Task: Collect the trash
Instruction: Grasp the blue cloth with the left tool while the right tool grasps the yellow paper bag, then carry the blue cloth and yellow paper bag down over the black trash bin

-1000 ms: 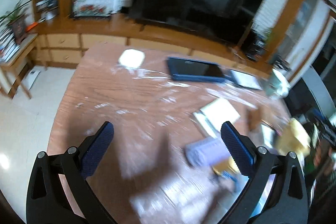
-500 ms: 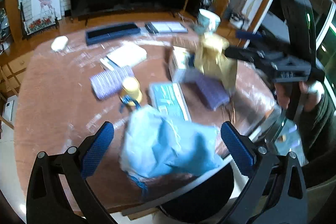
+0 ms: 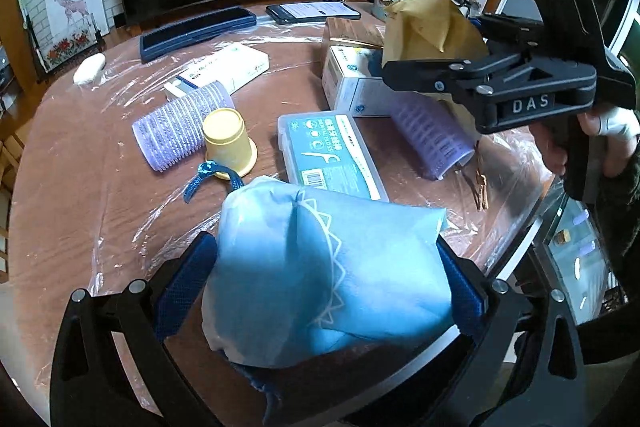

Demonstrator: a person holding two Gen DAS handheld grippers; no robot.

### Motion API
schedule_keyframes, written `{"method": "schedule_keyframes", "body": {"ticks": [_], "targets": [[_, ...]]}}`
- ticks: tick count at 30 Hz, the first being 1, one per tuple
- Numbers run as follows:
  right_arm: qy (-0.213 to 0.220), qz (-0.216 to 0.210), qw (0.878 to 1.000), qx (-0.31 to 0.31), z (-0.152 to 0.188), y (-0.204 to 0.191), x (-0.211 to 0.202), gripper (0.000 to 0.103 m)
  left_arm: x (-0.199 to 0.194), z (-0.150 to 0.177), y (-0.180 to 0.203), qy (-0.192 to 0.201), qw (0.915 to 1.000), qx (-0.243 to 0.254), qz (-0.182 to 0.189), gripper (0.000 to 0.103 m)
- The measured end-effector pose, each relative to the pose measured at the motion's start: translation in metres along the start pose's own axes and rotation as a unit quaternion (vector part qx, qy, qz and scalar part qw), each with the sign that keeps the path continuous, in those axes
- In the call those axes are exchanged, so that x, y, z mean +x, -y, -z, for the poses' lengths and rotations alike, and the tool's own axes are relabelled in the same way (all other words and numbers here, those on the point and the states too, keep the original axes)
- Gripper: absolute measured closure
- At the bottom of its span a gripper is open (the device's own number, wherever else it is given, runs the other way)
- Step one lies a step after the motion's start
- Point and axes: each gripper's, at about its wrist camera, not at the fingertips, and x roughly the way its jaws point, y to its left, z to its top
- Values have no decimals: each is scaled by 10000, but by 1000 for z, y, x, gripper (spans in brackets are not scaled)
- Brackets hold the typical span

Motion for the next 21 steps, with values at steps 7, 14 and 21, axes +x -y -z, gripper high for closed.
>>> {"method": "schedule_keyframes", "body": {"ticks": [7,14,21], "targets": [[-52,-123,9999,22,3,-4,4,13,11,4,-5,-134,9996,-54,252,1],[89,-215,9995,224,3,0,-3,48,3,5,-2,-52,9996,86,256,12],[505,-171,9980,343,0,0,-32,48,-14,3,-4,214,9996,-26,179,20]]}}
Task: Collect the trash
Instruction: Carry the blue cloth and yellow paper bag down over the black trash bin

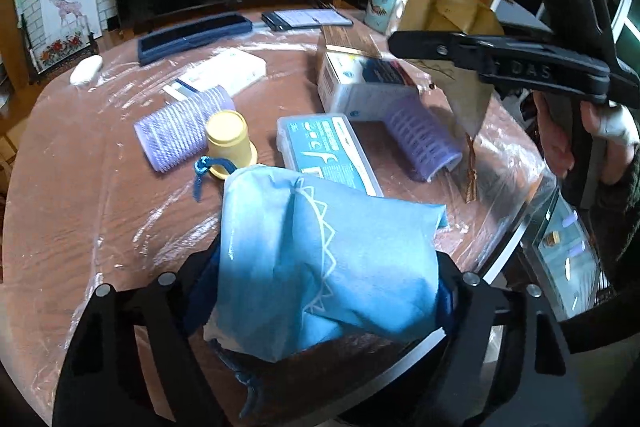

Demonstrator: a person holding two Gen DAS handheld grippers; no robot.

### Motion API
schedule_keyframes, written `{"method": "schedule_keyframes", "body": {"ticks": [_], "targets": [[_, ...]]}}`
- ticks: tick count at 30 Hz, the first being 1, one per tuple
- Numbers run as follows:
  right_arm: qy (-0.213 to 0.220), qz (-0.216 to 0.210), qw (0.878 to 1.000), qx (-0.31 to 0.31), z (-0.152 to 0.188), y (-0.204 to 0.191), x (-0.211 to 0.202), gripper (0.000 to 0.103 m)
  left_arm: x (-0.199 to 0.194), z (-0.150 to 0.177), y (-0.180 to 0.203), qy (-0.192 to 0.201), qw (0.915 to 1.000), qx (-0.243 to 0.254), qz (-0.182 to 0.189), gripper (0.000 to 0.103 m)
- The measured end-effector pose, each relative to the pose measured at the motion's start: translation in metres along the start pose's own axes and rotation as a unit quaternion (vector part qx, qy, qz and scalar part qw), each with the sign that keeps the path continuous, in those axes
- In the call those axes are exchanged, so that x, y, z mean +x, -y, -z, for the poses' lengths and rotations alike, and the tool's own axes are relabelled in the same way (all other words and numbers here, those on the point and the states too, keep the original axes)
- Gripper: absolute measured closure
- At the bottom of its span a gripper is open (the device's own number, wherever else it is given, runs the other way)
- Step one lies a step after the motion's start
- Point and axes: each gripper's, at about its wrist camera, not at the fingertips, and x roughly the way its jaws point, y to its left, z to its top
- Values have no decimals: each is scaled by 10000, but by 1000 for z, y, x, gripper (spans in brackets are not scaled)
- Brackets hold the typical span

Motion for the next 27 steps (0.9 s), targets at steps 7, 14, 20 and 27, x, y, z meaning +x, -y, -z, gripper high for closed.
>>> {"method": "schedule_keyframes", "body": {"ticks": [7,14,20,27], "targets": [[386,-354,9978,398,1,4,-34,48,-21,-5,-6,383,9987,-330,-48,20],[542,-700,9940,644,12,5,-62,48,-38,-12,-8,607,9966,-550,94,20],[444,-900,9925,702,36,-2,-80,48,-50,-9,0,715,9959,-513,219,20],[260,-1027,9918,716,64,-11,-93,48,-62,0,17,715,9964,-275,358,20]]}}
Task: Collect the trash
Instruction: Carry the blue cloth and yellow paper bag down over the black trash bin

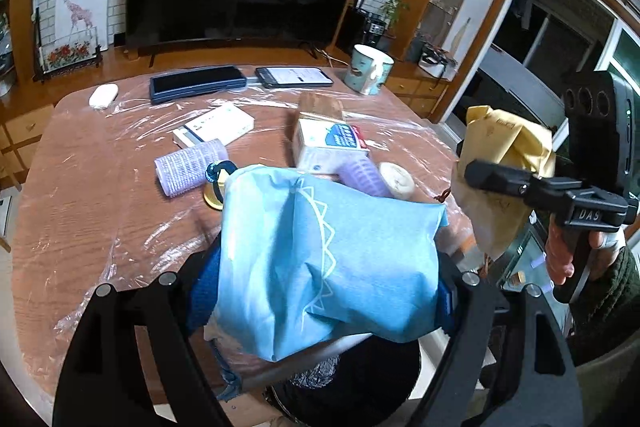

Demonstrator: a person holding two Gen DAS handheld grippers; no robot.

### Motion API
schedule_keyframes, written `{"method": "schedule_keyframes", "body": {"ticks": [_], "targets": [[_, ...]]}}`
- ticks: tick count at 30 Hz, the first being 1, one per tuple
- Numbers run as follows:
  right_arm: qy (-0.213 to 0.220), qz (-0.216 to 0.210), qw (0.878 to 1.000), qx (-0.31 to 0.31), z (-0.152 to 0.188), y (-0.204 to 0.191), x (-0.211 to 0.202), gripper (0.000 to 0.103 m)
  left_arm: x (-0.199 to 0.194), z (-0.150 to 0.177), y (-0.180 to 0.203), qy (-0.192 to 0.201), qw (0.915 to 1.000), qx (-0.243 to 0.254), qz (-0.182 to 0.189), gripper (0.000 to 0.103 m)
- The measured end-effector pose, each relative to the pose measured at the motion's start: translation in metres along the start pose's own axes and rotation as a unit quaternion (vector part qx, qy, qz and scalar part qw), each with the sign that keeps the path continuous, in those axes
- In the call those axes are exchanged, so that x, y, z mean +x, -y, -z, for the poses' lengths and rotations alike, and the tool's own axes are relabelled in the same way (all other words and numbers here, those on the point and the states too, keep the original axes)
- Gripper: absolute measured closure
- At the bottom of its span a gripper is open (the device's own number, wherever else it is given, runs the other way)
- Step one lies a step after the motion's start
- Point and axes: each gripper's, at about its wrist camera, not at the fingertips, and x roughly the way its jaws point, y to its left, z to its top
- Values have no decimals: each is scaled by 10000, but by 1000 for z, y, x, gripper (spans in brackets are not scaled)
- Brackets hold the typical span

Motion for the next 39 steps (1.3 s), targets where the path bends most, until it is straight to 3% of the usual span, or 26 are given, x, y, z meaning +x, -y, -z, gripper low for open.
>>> {"method": "schedule_keyframes", "body": {"ticks": [13,31,39], "targets": [[-418,-190,9989,97,44,-7,-11,48,-11,28,32,-242,9983,491,187,20],[-891,-591,9933,443,93,-14,-4,48,-11,78,60,-685,9955,527,381,20],[-1136,-584,9907,476,110,-13,3,48,2,102,65,-979,9931,525,380,20]]}}
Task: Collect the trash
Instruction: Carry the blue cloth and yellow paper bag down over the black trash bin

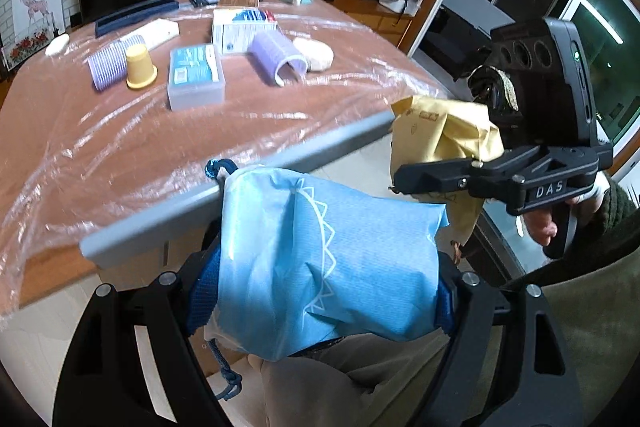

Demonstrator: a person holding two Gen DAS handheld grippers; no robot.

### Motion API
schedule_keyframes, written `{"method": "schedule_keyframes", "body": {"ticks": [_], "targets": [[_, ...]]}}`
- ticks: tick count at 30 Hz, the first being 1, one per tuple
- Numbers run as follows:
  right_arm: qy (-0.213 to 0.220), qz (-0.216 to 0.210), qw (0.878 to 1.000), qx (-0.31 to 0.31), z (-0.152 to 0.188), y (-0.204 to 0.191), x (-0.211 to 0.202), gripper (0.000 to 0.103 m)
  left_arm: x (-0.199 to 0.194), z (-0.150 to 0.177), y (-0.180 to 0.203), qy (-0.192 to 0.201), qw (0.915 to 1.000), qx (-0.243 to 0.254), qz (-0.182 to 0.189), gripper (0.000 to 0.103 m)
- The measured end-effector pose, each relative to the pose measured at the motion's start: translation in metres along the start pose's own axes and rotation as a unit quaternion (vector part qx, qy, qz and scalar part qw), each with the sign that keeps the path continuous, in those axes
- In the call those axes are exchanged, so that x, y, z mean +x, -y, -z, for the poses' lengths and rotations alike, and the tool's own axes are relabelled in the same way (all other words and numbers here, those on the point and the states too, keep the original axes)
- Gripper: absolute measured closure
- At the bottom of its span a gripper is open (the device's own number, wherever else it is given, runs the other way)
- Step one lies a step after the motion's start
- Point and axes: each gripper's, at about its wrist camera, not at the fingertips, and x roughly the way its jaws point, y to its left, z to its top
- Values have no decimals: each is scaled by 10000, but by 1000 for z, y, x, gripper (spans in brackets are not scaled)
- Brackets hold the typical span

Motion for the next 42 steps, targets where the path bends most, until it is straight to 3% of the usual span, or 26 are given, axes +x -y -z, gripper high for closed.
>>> {"method": "schedule_keyframes", "body": {"ticks": [14,42], "targets": [[-276,41,9996,61,15,8,31,48,36,21,-7,-353,9991,-156,-178,20],[-615,217,9968,464,16,30,91,48,93,22,-35,-882,9950,-212,-424,20]]}}
